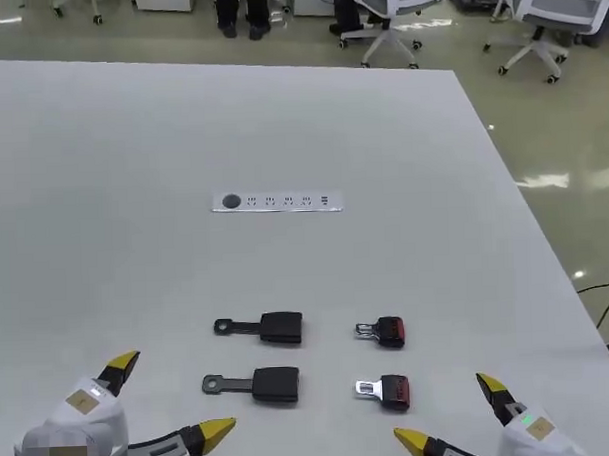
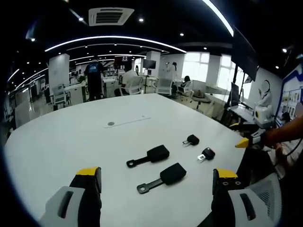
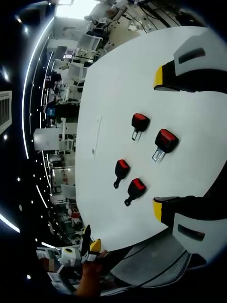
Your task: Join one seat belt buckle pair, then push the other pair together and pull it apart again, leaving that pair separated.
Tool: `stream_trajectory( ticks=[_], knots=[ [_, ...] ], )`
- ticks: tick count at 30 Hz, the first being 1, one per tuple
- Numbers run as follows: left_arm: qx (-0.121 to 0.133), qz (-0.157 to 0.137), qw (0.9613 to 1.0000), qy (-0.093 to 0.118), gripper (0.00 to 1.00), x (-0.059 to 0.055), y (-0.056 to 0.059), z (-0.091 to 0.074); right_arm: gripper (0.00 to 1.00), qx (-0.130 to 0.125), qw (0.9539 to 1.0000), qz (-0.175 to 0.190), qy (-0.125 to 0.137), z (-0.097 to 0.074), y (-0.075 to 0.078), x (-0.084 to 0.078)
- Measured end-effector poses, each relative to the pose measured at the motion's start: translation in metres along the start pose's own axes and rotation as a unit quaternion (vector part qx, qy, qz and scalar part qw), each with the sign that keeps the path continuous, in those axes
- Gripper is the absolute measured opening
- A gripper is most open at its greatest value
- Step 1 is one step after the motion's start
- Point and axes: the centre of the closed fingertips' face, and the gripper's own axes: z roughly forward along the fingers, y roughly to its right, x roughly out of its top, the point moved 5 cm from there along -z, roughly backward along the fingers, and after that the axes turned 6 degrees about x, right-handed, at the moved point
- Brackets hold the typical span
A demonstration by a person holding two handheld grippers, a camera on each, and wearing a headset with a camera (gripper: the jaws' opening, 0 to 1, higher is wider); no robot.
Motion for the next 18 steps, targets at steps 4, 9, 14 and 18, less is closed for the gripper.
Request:
stream_trajectory(
  ticks=[4, 9, 14, 18],
  knots=[
    [0.0, 0.003, 1.0, 0.0, 0.99, 0.0003, 0.0003, -0.0002, 0.92, 0.0, 1.0, 0.001, 0.0, 0.0, 0.0007, -0.0022],
    [0.0, 0.002, 1.0, 0.0, 0.99, 0.0018, 0.002, -0.0011, 0.92, 0.0, 1.0, 0.002, -0.001, 0.0, 0.0006, -0.0037],
    [0.001, 0.001, 1.0, 0.0, 0.99, 0.0013, 0.0013, -0.0011, 0.91, 0.0, 1.0, 0.003, -0.002, 0.0002, 0.0006, -0.0041],
    [0.001, 0.002, 1.0, 0.001, 0.99, 0.0006, 0.0001, -0.0008, 0.91, -0.001, 1.0, 0.002, -0.001, -0.0005, 0.0004, -0.0026]
  ],
)
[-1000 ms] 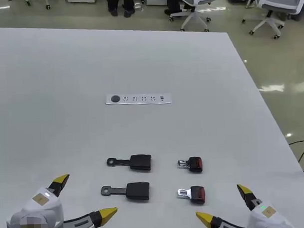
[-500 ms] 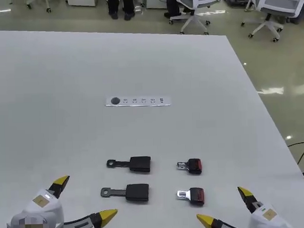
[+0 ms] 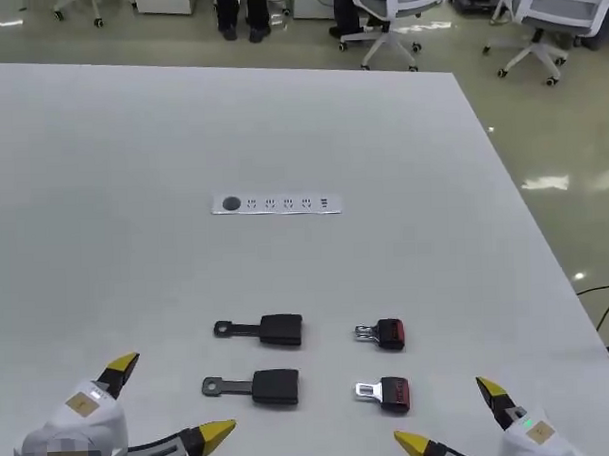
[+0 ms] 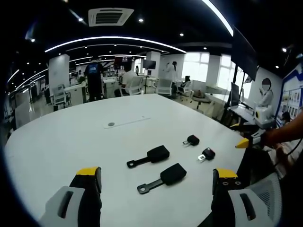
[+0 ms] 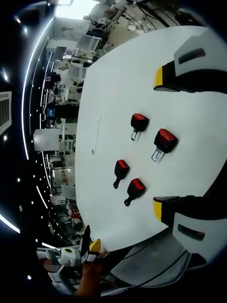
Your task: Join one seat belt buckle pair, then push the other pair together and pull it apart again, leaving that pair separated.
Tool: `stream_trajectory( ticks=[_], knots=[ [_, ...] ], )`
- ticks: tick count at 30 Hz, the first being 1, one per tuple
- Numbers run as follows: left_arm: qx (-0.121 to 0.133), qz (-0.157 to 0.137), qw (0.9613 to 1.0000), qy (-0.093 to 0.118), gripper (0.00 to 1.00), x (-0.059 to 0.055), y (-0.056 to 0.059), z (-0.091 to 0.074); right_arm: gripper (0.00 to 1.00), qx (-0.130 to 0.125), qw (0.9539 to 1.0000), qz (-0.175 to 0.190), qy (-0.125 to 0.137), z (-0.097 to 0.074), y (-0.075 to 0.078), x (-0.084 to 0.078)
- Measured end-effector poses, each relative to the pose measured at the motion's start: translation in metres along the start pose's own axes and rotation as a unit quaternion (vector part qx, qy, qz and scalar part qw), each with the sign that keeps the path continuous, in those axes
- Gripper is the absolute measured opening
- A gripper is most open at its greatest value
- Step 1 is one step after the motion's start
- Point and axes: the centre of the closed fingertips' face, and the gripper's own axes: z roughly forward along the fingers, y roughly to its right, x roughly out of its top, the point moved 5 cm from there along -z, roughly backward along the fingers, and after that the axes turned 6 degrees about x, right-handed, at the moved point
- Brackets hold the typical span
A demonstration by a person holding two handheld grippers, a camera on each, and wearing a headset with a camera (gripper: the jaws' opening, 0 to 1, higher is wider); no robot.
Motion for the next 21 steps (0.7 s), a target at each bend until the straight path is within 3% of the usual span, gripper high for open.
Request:
stream_trajectory(
  ticks=[21],
  knots=[
    [0.002, 0.002, 1.0, 0.001, 0.99, 0.0011, -0.0038, 0.0016, 0.9, -0.001, 1.0, -0.002, 0.003, 0.0019, -0.0002, 0.0065]
  ],
)
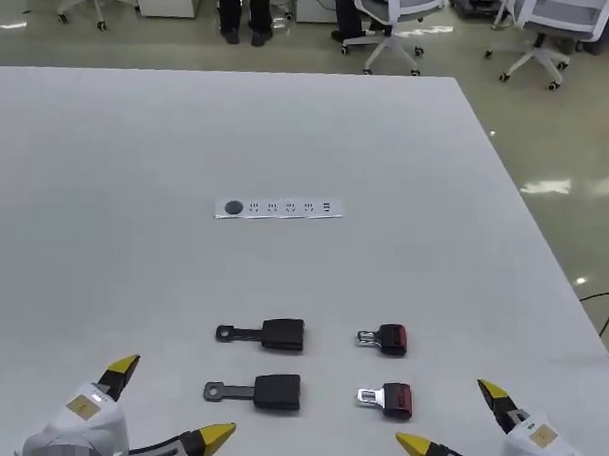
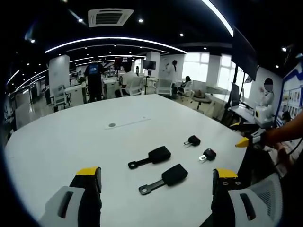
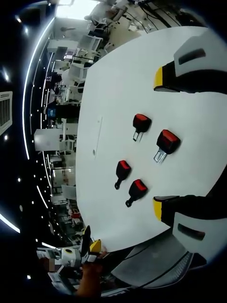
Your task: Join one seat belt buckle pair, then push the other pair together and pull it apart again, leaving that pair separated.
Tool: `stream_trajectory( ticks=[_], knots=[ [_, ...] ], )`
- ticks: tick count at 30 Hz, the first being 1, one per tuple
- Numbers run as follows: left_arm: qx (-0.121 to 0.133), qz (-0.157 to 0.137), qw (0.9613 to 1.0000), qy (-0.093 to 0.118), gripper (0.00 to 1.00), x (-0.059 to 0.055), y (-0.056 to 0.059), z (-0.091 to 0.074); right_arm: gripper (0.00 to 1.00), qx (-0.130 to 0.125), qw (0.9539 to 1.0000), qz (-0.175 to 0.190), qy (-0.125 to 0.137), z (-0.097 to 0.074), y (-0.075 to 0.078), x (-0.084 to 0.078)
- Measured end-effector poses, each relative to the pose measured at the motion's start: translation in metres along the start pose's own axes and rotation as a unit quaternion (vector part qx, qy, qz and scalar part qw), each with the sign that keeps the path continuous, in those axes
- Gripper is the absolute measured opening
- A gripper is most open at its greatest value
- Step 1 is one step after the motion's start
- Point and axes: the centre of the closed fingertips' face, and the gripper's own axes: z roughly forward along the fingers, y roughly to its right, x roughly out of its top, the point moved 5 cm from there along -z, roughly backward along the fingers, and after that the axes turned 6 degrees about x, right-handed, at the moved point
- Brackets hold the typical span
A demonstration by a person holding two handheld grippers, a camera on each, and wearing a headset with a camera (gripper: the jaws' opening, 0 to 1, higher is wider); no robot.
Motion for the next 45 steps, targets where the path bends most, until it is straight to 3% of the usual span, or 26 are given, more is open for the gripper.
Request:
stream_trajectory(
  ticks=[18, 35, 45],
  knots=[
    [-0.002, 0.004, 1.0, 0.002, 0.99, 0.01, 0.004, 0.004, 0.9, 0.001, 1.0, -0.002, -0.003, 0.004, 0.005, 0.0],
    [-0.012, 0.008, 0.9998, -0.011, 0.99, 0.0, -0.001, 0.016, 0.88, 0.006, 0.9999, -0.002, -0.016, 0.014, 0.01, -0.007],
    [-0.02, 0.012, 0.9995, -0.022, 0.99, -0.002, 0.005, 0.023, 0.88, 0.015, 0.9995, -0.004, -0.029, 0.022, 0.009, -0.01]
  ],
)
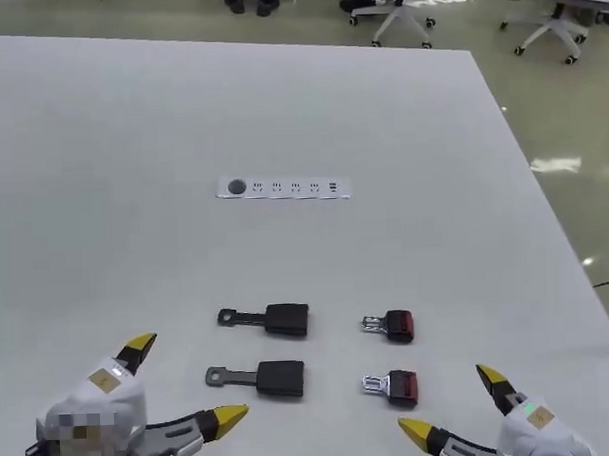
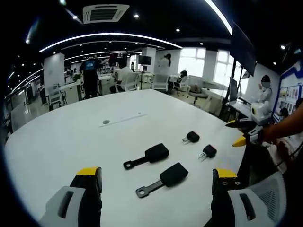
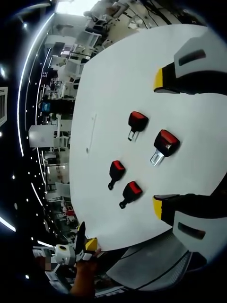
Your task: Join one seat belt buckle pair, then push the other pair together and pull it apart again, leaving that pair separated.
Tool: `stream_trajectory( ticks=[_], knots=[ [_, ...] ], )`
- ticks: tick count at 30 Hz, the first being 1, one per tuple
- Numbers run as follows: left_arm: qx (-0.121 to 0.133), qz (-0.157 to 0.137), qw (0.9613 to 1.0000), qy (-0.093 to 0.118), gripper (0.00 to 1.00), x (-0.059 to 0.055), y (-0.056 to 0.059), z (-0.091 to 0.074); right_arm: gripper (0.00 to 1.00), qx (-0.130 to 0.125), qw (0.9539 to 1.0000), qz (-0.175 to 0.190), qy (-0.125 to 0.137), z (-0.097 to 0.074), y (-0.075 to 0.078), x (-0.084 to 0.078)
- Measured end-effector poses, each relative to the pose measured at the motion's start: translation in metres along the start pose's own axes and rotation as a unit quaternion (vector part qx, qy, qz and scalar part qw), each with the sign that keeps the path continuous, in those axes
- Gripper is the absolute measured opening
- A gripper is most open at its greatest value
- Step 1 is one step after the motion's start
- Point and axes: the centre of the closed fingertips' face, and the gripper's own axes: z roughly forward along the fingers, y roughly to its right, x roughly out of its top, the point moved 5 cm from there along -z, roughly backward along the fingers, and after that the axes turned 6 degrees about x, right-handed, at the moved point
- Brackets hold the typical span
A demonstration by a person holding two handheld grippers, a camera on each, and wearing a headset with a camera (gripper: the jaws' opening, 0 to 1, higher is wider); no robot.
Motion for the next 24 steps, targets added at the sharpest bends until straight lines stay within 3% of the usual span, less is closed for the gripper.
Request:
stream_trajectory(
  ticks=[8, 13, 24],
  knots=[
    [-0.016, 0.007, 0.9998, -0.002, 0.97, -0.004, 0.006, 0.011, 0.87, 0.009, 0.9998, -0.002, -0.015, 0.01, 0.003, -0.011],
    [-0.024, 0.01, 0.9996, -0.013, 0.97, -0.003, 0.014, 0.02, 0.85, 0.018, 0.9995, -0.004, -0.025, 0.014, 0.002, -0.012],
    [-0.043, 0.023, 0.9984, -0.028, 0.95, -0.009, 0.019, 0.044, 0.83, 0.033, 0.9985, -0.004, -0.044, 0.028, 0.008, -0.018]
  ],
)
